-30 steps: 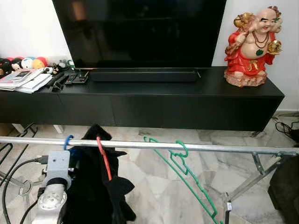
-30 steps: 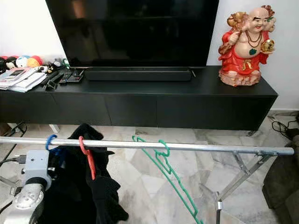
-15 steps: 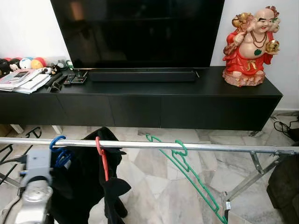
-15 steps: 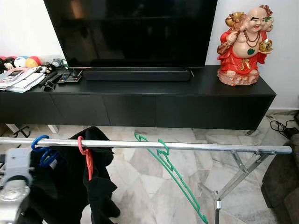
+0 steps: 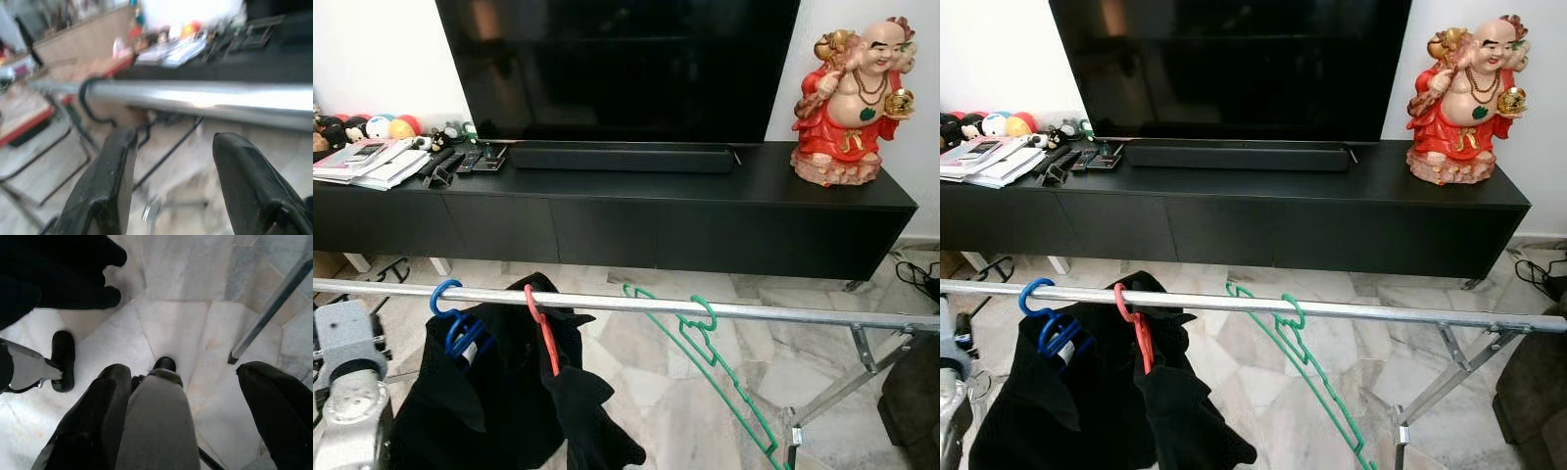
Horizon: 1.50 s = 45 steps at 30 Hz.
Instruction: Hang hanger
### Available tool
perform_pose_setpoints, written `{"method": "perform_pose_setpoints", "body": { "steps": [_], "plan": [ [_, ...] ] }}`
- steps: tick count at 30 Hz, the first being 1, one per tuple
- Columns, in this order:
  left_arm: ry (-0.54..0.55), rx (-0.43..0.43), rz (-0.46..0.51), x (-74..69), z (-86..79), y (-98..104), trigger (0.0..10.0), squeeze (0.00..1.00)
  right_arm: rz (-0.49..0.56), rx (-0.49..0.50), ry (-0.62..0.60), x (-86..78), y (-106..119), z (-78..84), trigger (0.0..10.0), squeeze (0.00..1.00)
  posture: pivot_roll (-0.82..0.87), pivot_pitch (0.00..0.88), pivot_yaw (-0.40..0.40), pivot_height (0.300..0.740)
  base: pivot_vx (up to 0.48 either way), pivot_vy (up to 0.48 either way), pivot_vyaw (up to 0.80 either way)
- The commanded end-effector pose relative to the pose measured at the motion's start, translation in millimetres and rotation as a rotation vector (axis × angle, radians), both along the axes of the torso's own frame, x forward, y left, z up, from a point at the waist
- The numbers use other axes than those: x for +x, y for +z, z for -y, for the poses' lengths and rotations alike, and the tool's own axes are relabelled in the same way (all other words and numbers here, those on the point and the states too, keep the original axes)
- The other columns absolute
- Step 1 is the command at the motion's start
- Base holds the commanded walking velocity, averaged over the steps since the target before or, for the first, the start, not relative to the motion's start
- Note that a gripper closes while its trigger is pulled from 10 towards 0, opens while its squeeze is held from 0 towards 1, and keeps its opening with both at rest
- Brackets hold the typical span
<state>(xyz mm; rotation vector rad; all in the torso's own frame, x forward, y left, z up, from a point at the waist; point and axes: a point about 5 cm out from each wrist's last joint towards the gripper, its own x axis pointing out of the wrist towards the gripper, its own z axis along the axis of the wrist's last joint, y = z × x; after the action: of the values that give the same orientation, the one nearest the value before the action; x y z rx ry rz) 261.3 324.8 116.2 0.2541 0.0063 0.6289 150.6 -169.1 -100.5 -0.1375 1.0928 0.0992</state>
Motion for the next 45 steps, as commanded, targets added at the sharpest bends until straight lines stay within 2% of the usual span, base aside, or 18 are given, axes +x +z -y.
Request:
{"method": "perform_pose_setpoints", "body": {
  "steps": [1, 5, 7, 8, 11, 12, 13, 16, 18, 20, 22, 23, 26, 27, 29, 35, 42, 45],
  "plan": [
    [-0.026, 0.034, 0.074, -14.8, 8.4, 8.5, 10.0, 0.0, -0.008, -0.006, -0.003, -1.5, -0.7, 0.3, 10.0, 0.0, 0.02, 0.038, 0.035, 0.74, 0.0, 0.0, 0.0],
    [-0.126, 0.116, 0.128, -40.9, 31.1, 18.8, 10.0, 0.0, -0.01, -0.013, -0.001, -0.7, 0.1, 5.7, 10.0, 0.0, 0.04, 0.041, 0.03, 0.74, 0.0, 0.0, 0.0],
    [-0.144, 0.107, 0.148, -51.4, 43.0, 22.0, 10.0, 0.0, -0.012, -0.016, 0.002, -1.1, 0.2, 8.7, 10.0, 0.0, 0.04, 0.041, 0.029, 0.74, 0.0, 0.0, 0.0],
    [-0.187, 0.124, 0.152, -59.3, 55.7, 25.2, 10.0, 0.0, -0.013, -0.018, 0.007, -1.2, 0.4, 10.8, 10.0, 0.0, 0.04, 0.039, 0.029, 0.74, 0.0, 0.0, 0.0],
    [-0.261, 0.099, 0.128, -70.5, 74.6, 22.5, 10.0, 0.0, -0.01, -0.02, 0.007, -0.1, 1.1, 13.2, 10.0, 0.0, 0.04, 0.04, 0.032, 0.74, 0.0, 0.0, 0.0],
    [-0.261, 0.099, 0.128, -70.5, 74.6, 22.5, 10.0, 0.0, -0.01, -0.02, 0.007, -0.1, 1.1, 13.2, 10.0, 0.0, 0.04, 0.04, 0.032, 0.74, 0.0, 0.0, 0.0],
    [-0.355, 0.06, 0.087, -79.2, 90.9, 16.6, 10.0, 0.0, -0.007, -0.022, 0.007, 1.0, 1.7, 14.7, 10.0, 0.0, 0.05, 0.04, 0.03, 0.74, 0.0, 0.0, 0.0],
    [-0.631, -0.002, -0.03, -89.3, 122.4, 2.5, 10.0, 0.0, -0.003, -0.026, 0.014, 3.5, 2.8, 16.0, 10.0, 0.0, 0.06, 0.04, 0.027, 0.74, 0.0, 0.0, 0.0],
    [-0.719, -0.07, -0.131, -92.0, 129.4, -10.9, 10.0, 0.0, -0.003, -0.028, 0.026, 4.4, 3.1, 15.5, 10.0, 0.0, 0.07, 0.036, 0.029, 0.74, 0.0, 0.0, 0.0],
    [-0.737, -0.099, -0.189, -93.4, 129.2, -17.6, 10.0, 0.0, -0.003, -0.029, 0.038, 5.4, 3.3, 14.2, 10.0, 0.0, 0.07, 0.036, 0.03, 0.74, 0.0, 0.0, 0.0],
    [-0.709, -0.19, -0.23, -88.2, 124.1, -25.9, 10.0, 0.0, 0.001, -0.026, 0.047, 7.5, 3.8, 10.6, 10.0, 0.0, 0.06, 0.037, 0.034, 0.74, 0.0, 0.0, 0.0],
    [-0.736, -0.281, -0.265, -81.1, 124.8, -32.6, 10.0, 0.0, 0.005, -0.023, 0.05, 9.5, 4.2, 7.4, 10.0, 0.0, 0.06, 0.038, 0.034, 0.74, 0.0, 0.0, 0.0],
    [-0.821, -0.275, -0.277, -66.1, 130.0, -32.7, 10.0, 0.0, 0.009, -0.021, 0.051, 10.5, 4.4, 5.1, 10.0, 0.0, 0.06, 0.037, 0.037, 0.74, 0.0, 0.0, 0.0],
    [-0.87, -0.256, -0.291, -53.7, 133.8, -32.8, 10.0, 0.0, 0.007, -0.024, 0.051, 9.0, 4.0, 6.9, 10.0, 0.0, 0.05, 0.034, 0.042, 0.74, 0.0, 0.0, 0.0],
    [-0.904, -0.257, -0.32, -42.7, 137.6, -35.3, 10.0, 0.0, 0.007, -0.026, 0.051, 8.3, 3.8, 7.9, 10.0, 0.0, 0.05, 0.034, 0.042, 0.74, 0.0, 0.0, 0.0],
    [-0.991, -0.29, -0.353, -21.1, 144.5, -37.2, 10.0, 0.0, 0.008, -0.025, 0.048, 7.1, 3.3, 7.1, 10.0, 0.0, 0.03, 0.038, 0.052, 0.74, 0.0, 0.0, 0.0],
    [-0.93, -0.298, -0.313, -0.7, 142.6, -29.5, 10.0, 0.0, 0.006, -0.025, 0.053, 6.5, 3.0, 5.8, 10.0, 0.0, 0.03, 0.035, 0.053, 0.74, 0.0, 0.0, 0.0],
    [-0.826, -0.315, -0.303, 9.3, 139.6, -30.3, 10.0, 0.0, 0.012, -0.02, 0.067, 8.6, 3.2, -0.8, 10.0, 0.0, 0.02, 0.031, 0.053, 0.74, 0.0, 0.0, 0.0]
  ]
}}
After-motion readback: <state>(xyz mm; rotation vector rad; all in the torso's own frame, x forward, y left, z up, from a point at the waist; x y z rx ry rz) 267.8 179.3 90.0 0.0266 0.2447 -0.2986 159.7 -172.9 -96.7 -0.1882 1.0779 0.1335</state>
